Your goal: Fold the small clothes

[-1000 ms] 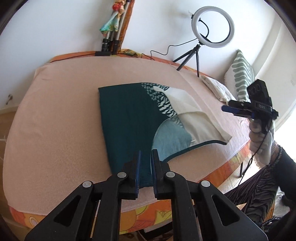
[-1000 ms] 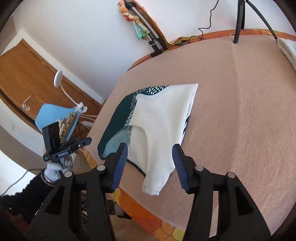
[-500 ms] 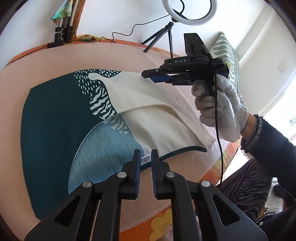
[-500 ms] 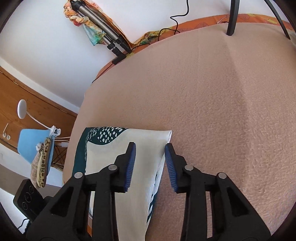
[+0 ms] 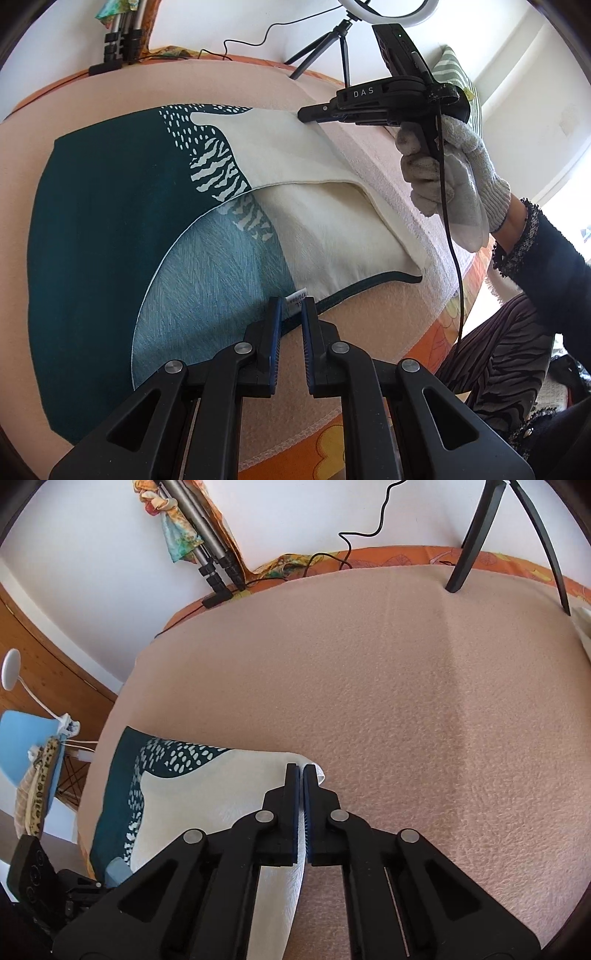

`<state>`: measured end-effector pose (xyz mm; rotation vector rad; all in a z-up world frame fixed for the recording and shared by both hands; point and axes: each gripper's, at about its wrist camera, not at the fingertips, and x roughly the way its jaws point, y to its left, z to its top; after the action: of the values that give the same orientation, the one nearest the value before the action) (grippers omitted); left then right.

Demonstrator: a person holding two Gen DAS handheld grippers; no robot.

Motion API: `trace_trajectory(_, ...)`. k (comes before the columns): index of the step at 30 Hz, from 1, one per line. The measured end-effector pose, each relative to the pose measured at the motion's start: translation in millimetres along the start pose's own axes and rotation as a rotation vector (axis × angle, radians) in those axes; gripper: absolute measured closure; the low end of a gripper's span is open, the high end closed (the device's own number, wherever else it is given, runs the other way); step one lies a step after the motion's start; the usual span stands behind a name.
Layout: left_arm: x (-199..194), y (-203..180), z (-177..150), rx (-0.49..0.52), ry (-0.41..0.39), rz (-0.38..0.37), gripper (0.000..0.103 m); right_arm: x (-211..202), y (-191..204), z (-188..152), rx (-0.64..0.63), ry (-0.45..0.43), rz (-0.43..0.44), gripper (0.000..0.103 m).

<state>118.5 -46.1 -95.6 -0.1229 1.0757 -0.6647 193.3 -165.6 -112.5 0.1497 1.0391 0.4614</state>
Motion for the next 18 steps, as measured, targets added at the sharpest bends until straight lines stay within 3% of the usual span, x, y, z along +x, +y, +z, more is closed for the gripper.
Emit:
trace_trajectory(5, -25, -2, 3, 0.022, -0.069, -0.007, 0.094, -24, 16, -8, -0.076, -0.054, -0.070, 0.100)
trace_trajectory(10, -40, 10, 10, -0.007, -0.110, 0.005, 0.094, -48, 56, -34, -0.196, -0.054, 0.108, 0.100)
trace_trajectory(13, -40, 20, 15, -0.039, -0.126, 0.040, 0.086, -38, 91, -53, -0.289, -0.001, 0.174, 0.100)
trace_trajectory(16, -30, 36, 11, -0.092, -0.081, 0.052, 0.085, -21, 118, -73, -0.413, 0.049, 0.132, 0.100)
trace_trajectory(18, -22, 47, 3, -0.108, -0.040, 0.102, 0.085, -8, 119, -83, -0.432, 0.085, 0.105, 0.100)
